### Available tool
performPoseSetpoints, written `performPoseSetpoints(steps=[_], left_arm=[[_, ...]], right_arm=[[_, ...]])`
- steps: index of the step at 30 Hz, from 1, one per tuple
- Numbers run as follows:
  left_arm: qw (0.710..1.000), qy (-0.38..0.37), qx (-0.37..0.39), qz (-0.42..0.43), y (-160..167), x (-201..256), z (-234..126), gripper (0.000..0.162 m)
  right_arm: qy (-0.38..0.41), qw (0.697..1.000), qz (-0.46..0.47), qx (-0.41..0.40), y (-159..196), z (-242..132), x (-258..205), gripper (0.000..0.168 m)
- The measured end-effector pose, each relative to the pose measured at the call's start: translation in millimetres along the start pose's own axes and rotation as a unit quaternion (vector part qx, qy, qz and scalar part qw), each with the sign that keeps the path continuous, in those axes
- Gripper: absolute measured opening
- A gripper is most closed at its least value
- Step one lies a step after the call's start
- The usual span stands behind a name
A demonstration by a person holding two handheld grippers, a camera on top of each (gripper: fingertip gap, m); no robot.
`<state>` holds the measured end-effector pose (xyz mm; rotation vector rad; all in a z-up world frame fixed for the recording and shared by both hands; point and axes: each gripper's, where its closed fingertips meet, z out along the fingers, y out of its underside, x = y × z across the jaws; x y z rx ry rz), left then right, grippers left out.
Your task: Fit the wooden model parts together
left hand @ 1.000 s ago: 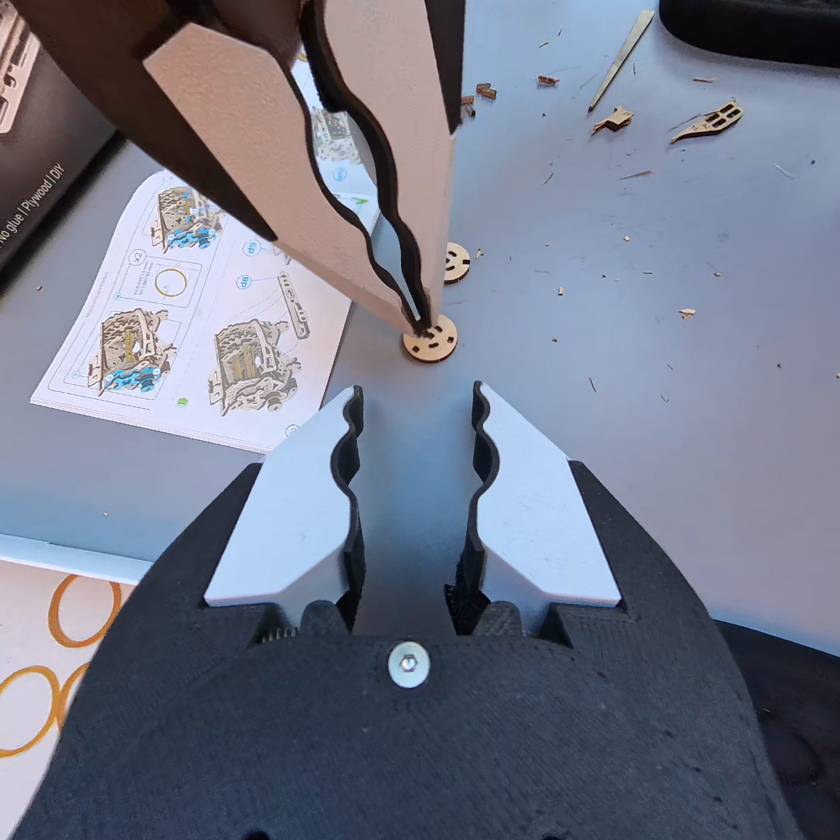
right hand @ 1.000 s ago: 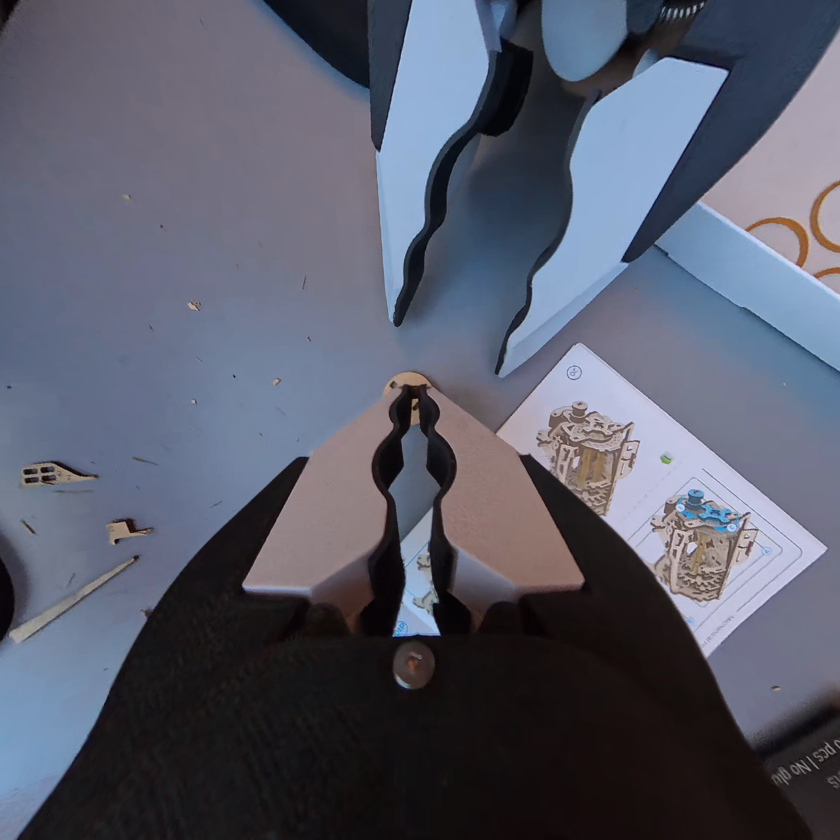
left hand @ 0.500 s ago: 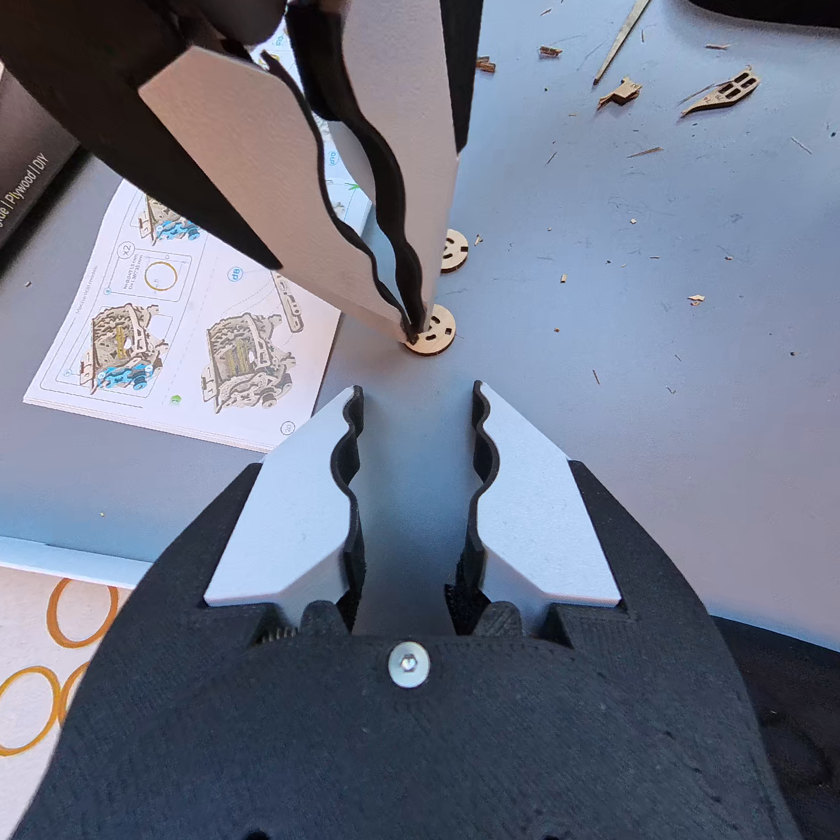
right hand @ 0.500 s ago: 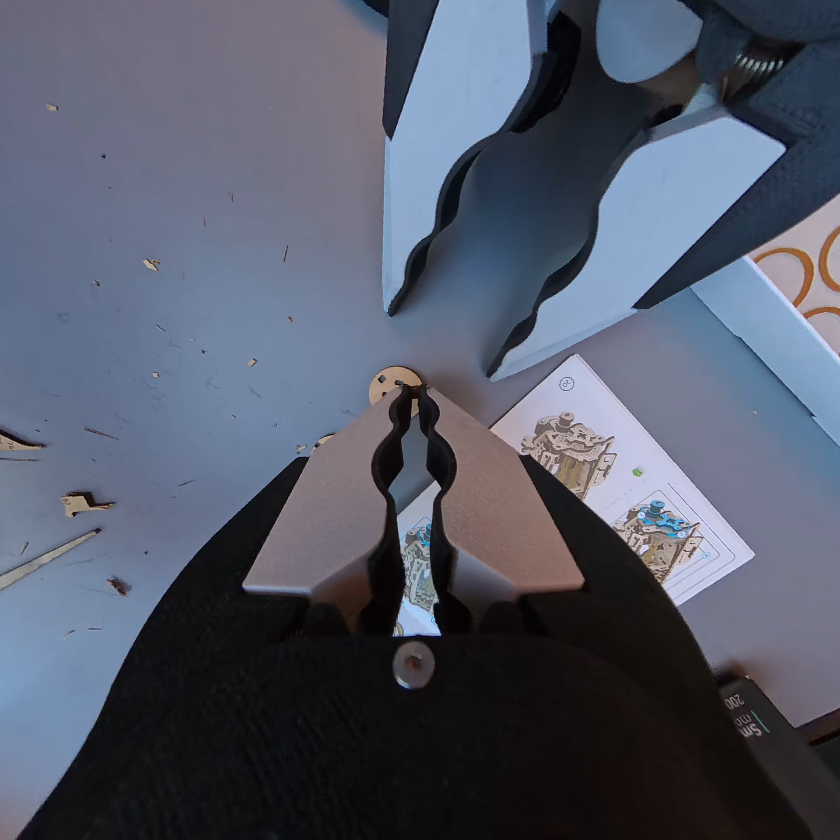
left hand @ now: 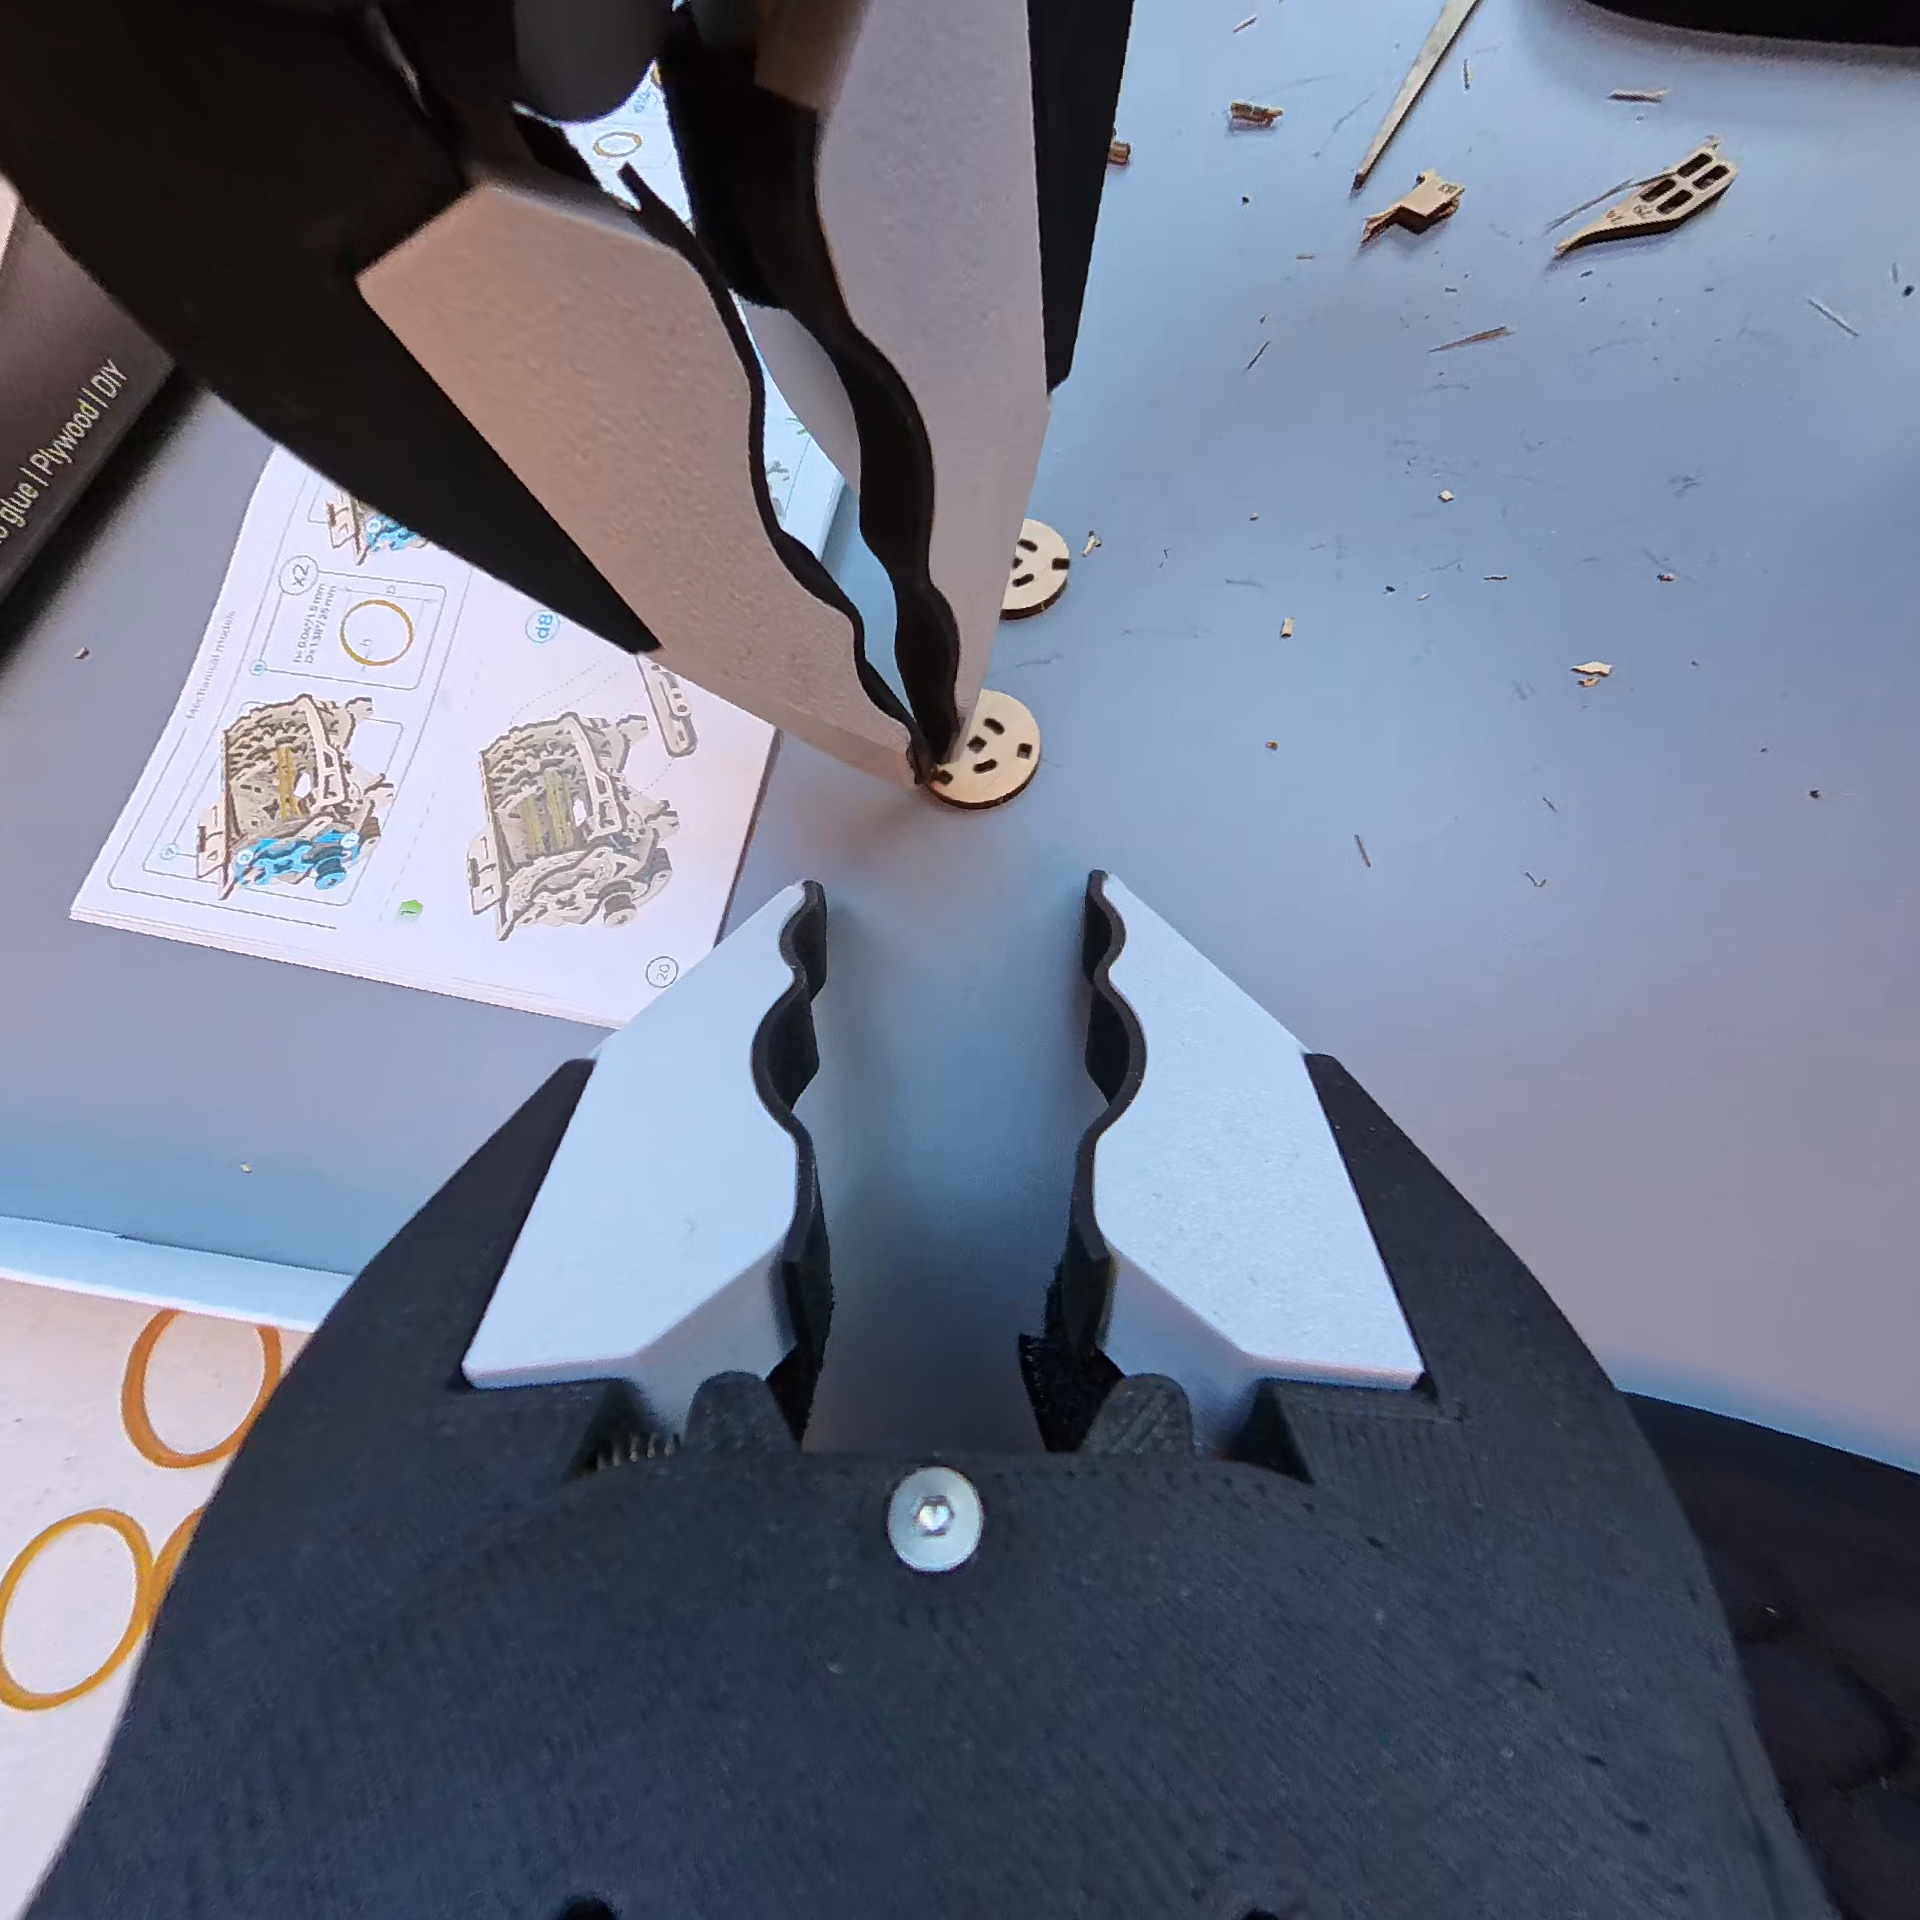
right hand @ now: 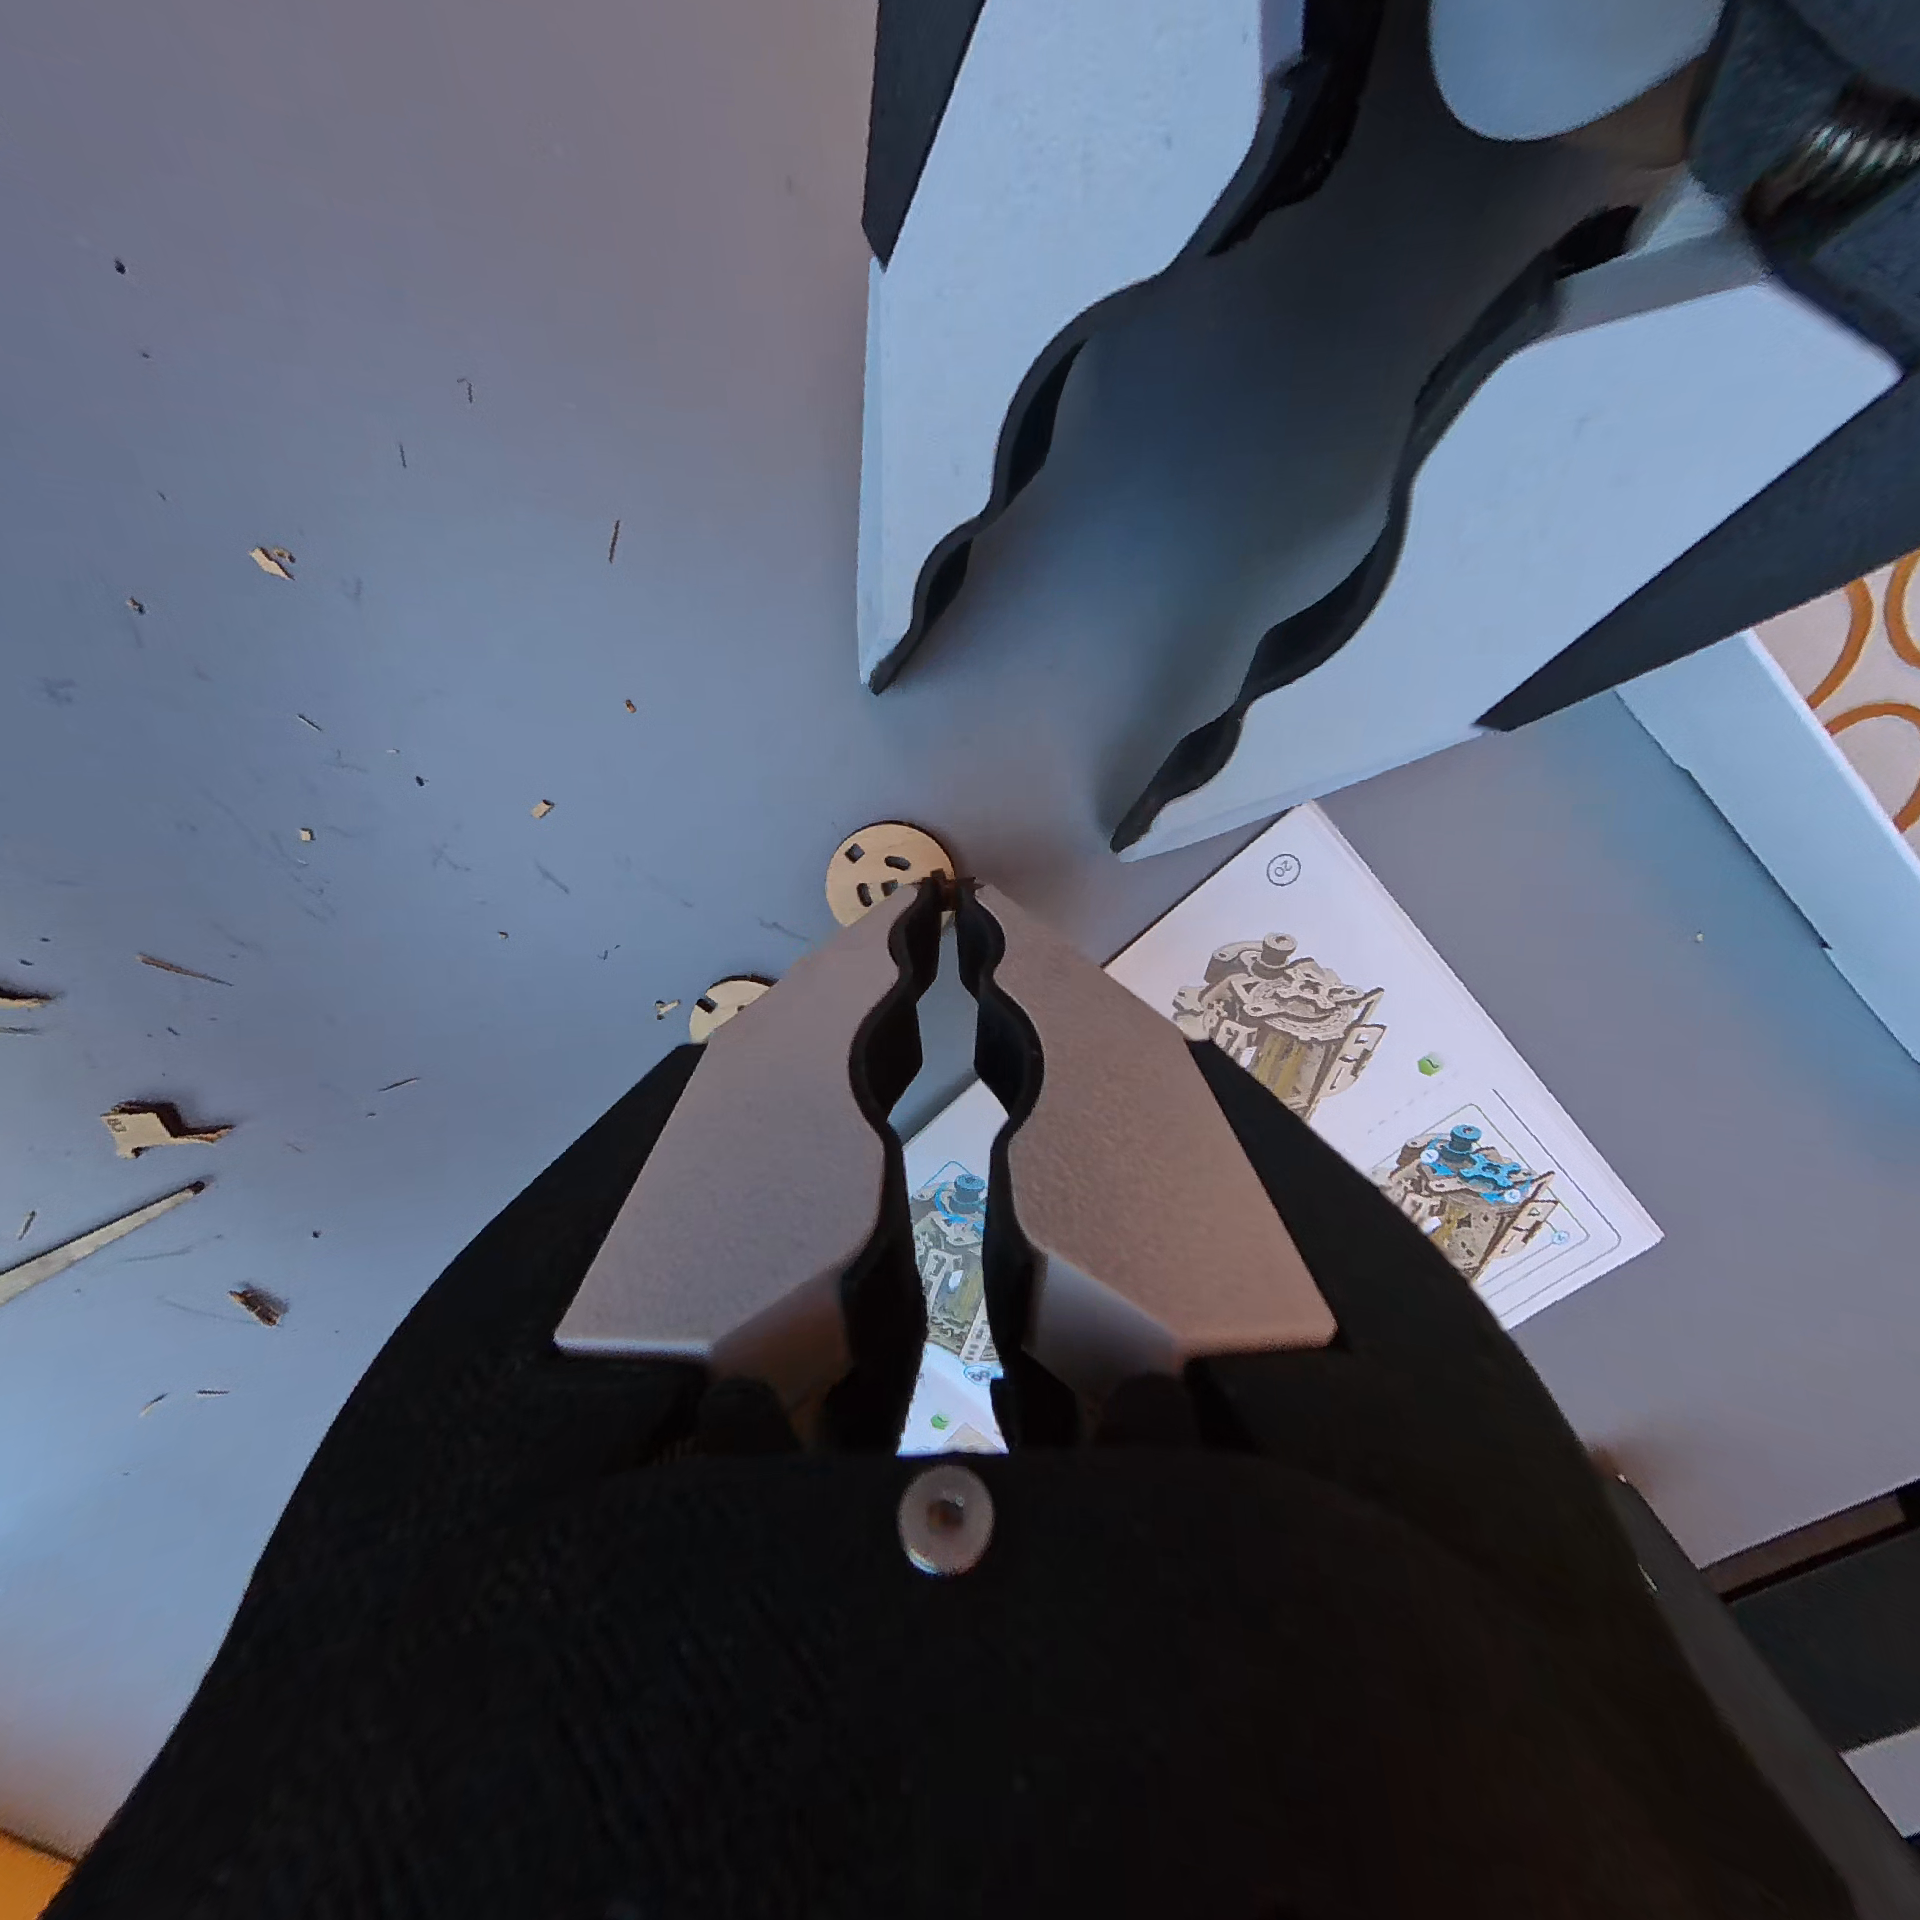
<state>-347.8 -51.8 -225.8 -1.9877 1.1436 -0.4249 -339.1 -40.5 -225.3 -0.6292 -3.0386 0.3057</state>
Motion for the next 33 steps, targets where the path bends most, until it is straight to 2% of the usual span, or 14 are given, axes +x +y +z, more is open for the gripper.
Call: performPoseSetpoints(steps=[8,18,33], left_arm=[[0.998,0.025,0.054,-0.019,-6,-1,-19,0.049],[0.996,0.056,0.064,-0.001,-8,13,-23,0.058],[0.993,0.072,0.090,-0.032,-8,10,-35,0.058]], right_arm=[[0.006,1.000,-0.005,0.003,0,0,-1,0.002],[0.008,1.000,-0.009,0.005,-2,0,-1,0.002],[0.023,0.999,-0.040,-0.029,-2,1,-1,0.002]])
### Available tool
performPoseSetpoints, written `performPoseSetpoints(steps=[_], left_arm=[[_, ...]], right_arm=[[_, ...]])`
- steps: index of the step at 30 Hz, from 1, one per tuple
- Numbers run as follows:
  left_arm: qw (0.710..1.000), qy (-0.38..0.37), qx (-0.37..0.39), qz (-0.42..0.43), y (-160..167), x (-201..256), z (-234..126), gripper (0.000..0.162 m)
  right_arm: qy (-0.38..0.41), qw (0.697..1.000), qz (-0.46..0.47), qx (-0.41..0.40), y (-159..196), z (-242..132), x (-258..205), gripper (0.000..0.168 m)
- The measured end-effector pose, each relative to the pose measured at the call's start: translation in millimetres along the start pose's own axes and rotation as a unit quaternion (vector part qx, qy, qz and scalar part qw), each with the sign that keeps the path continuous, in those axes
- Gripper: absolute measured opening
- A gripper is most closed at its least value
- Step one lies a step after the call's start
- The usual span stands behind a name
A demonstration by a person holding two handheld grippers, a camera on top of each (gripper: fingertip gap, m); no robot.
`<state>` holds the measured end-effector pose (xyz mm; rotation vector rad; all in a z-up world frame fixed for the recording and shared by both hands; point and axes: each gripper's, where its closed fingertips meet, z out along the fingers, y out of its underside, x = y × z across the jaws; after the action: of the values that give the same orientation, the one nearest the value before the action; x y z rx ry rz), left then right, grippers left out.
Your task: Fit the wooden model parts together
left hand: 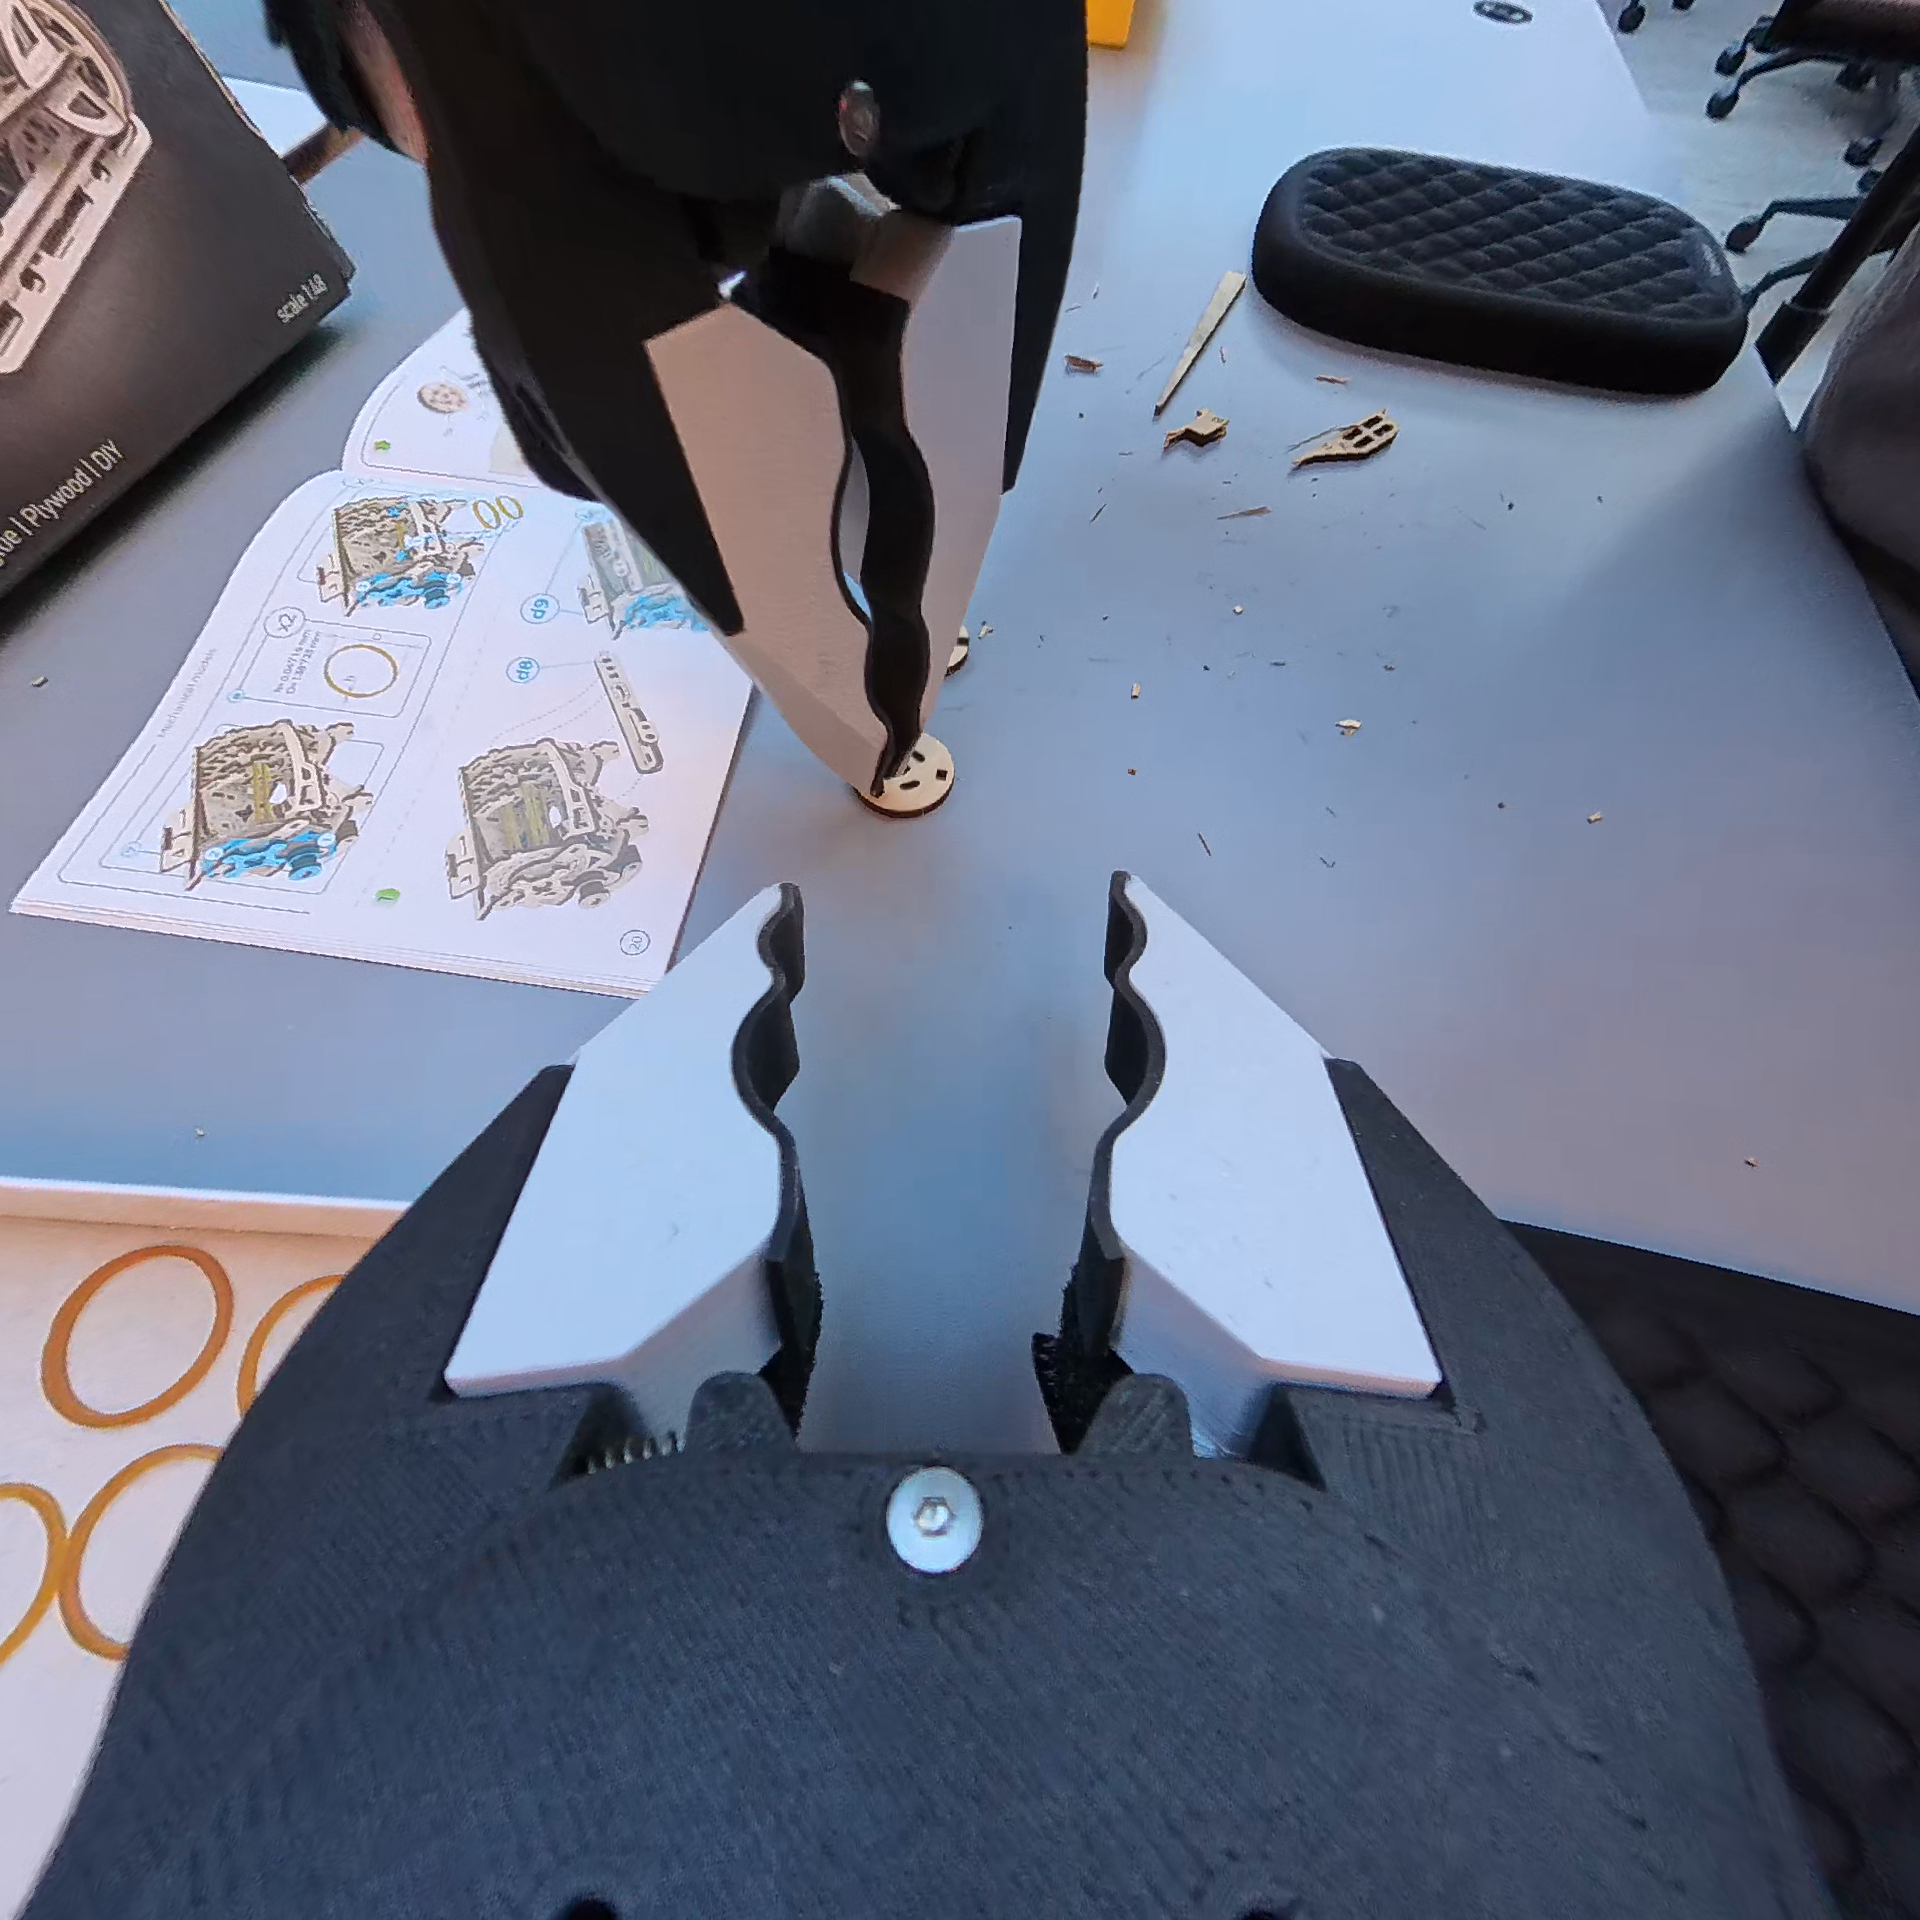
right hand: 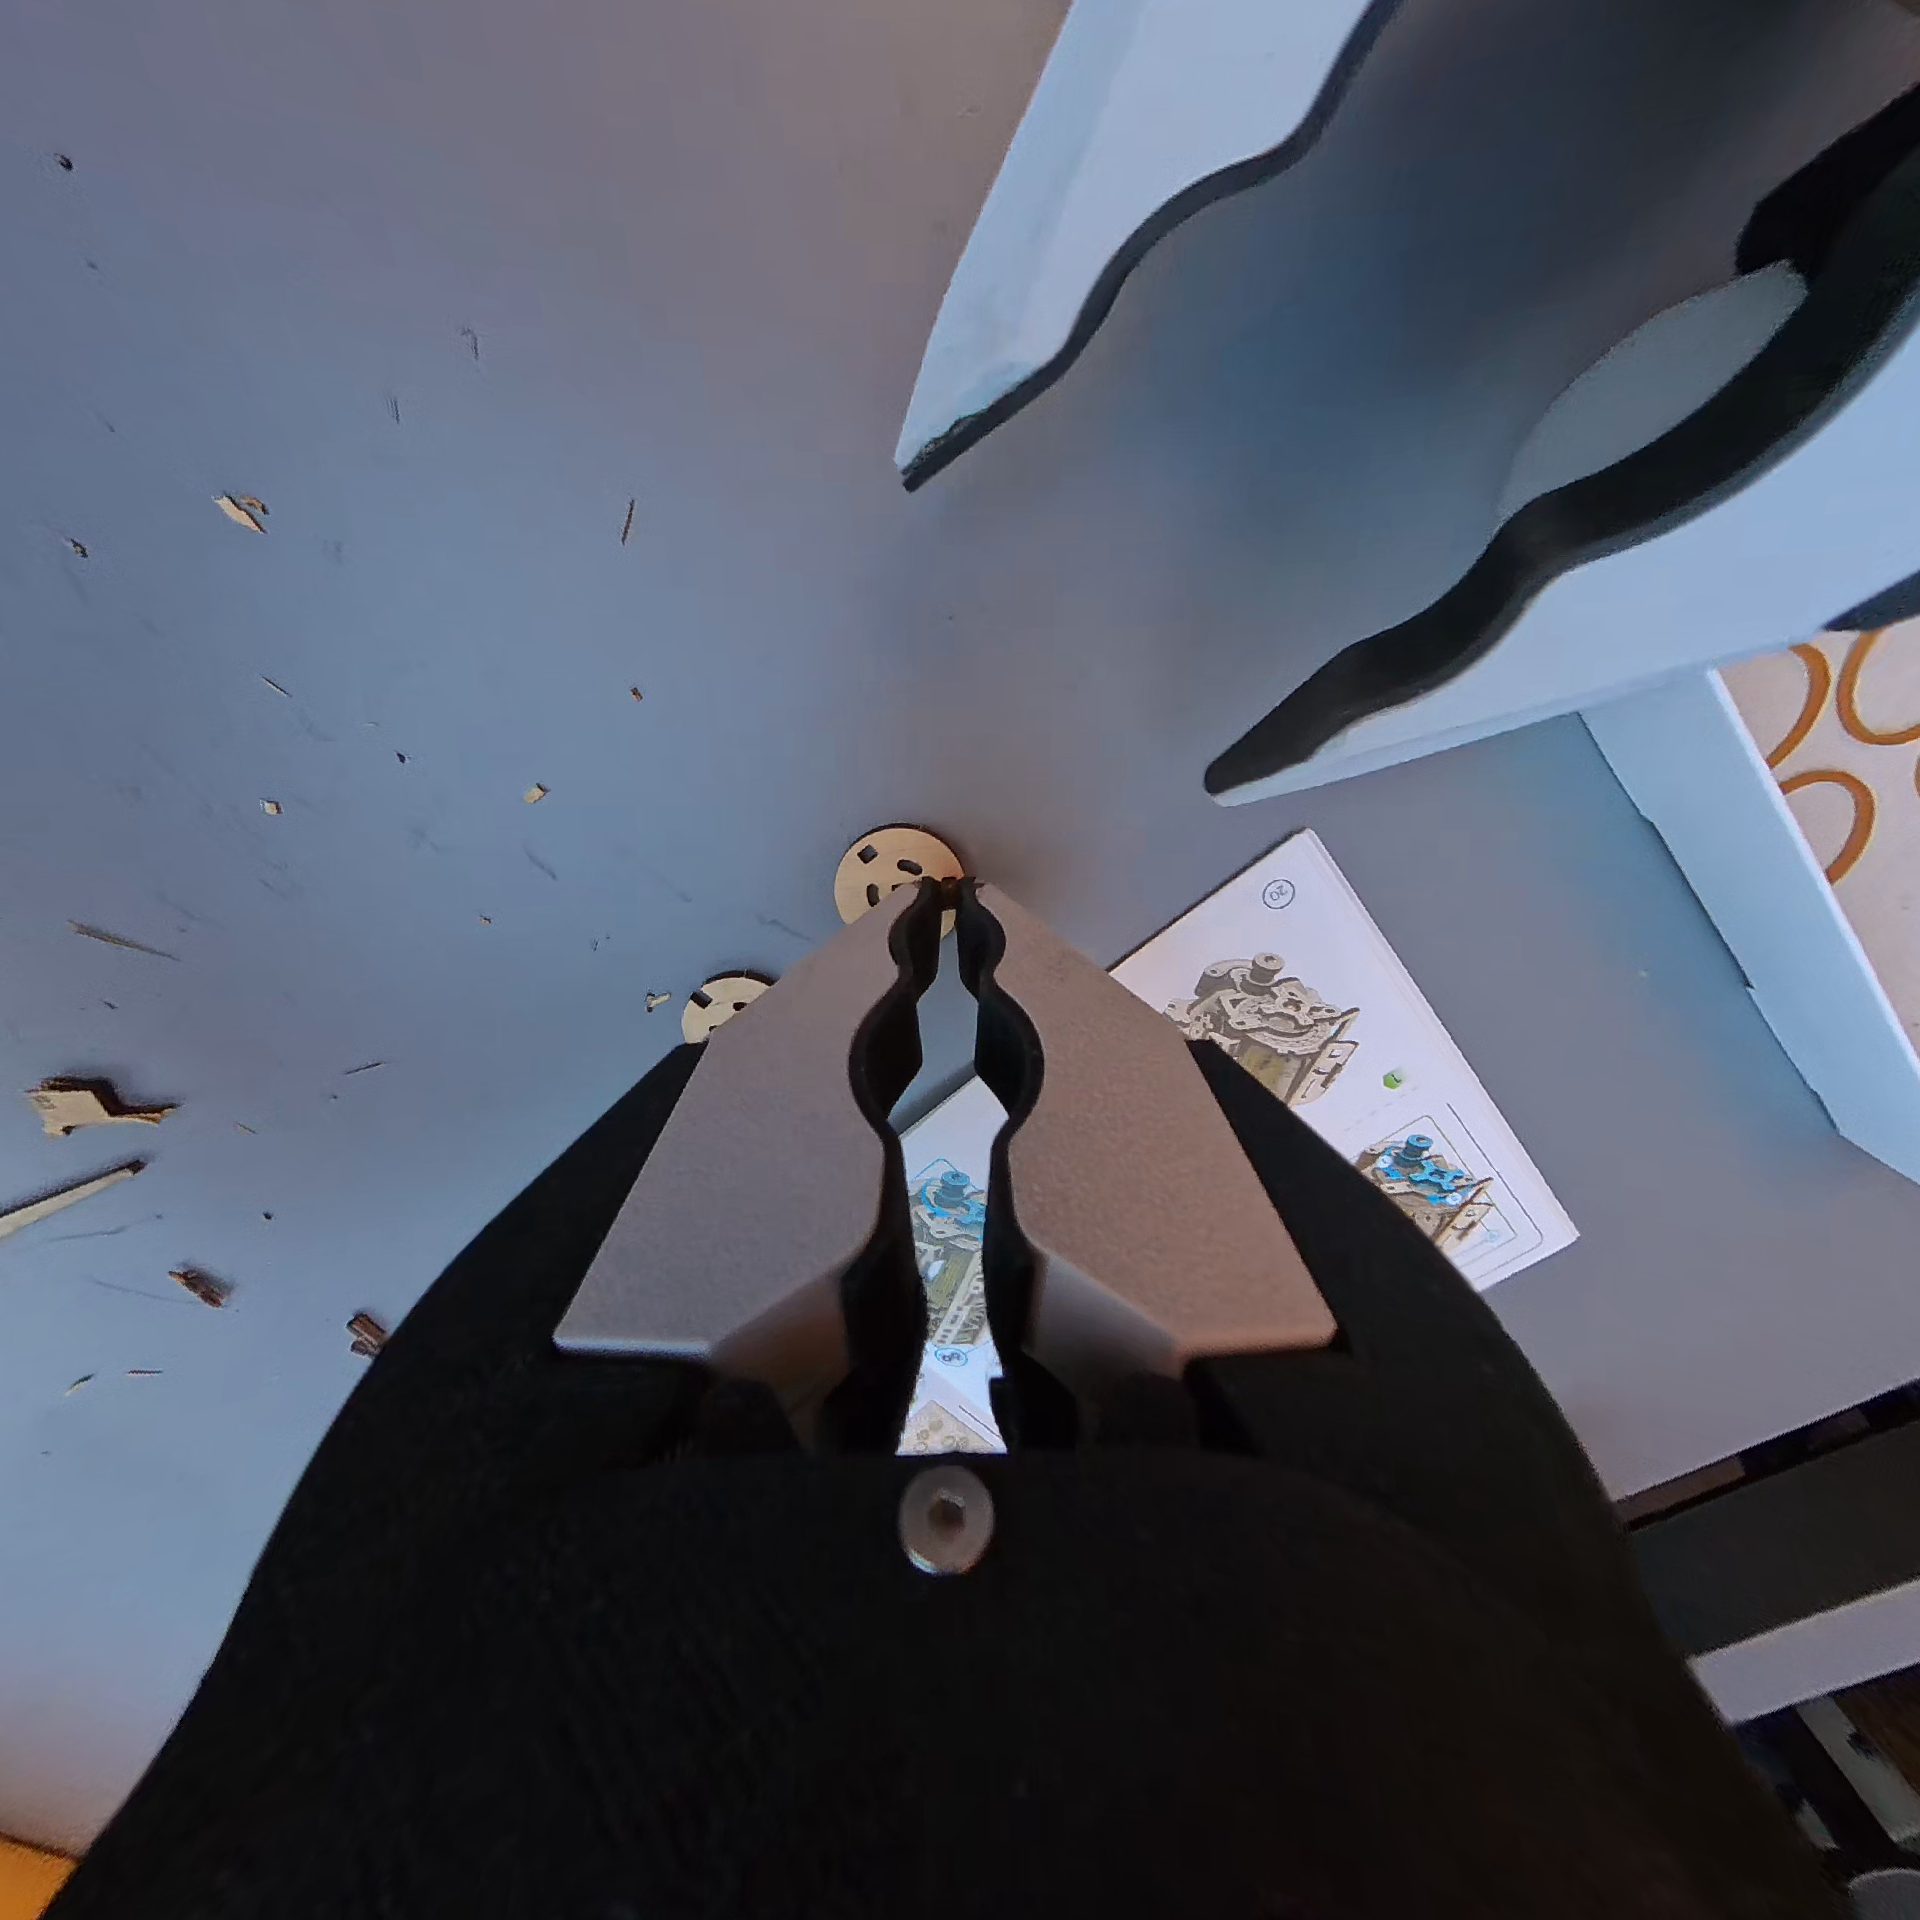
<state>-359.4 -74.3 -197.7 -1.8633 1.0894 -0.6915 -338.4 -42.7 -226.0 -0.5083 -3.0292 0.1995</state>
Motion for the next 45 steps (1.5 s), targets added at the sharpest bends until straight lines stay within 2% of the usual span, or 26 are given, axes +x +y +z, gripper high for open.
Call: performPoseSetpoints(steps=[10,17,28,45], left_arm=[[1.000,-0.002,0.008,-0.001,-2.5,-1.0,-1.2,0.057],[1.000,-0.006,0.005,0.003,-1.9,-1.8,-0.4,0.057],[1.000,-0.010,0.000,0.004,-0.2,-2.9,-0.2,0.057],[1.000,-0.013,-0.004,0.004,1.1,-4.1,0.1,0.056]], right_arm=[[0.032,0.997,-0.052,-0.045,-0.6,0.6,1.0,0.002],[0.018,0.999,-0.013,-0.030,-0.2,0.5,1.1,0.002],[0.026,0.998,-0.026,-0.055,2.7,0.0,-0.8,0.002],[0.004,0.999,0.014,-0.052,3.3,-0.1,-3.4,0.002]])
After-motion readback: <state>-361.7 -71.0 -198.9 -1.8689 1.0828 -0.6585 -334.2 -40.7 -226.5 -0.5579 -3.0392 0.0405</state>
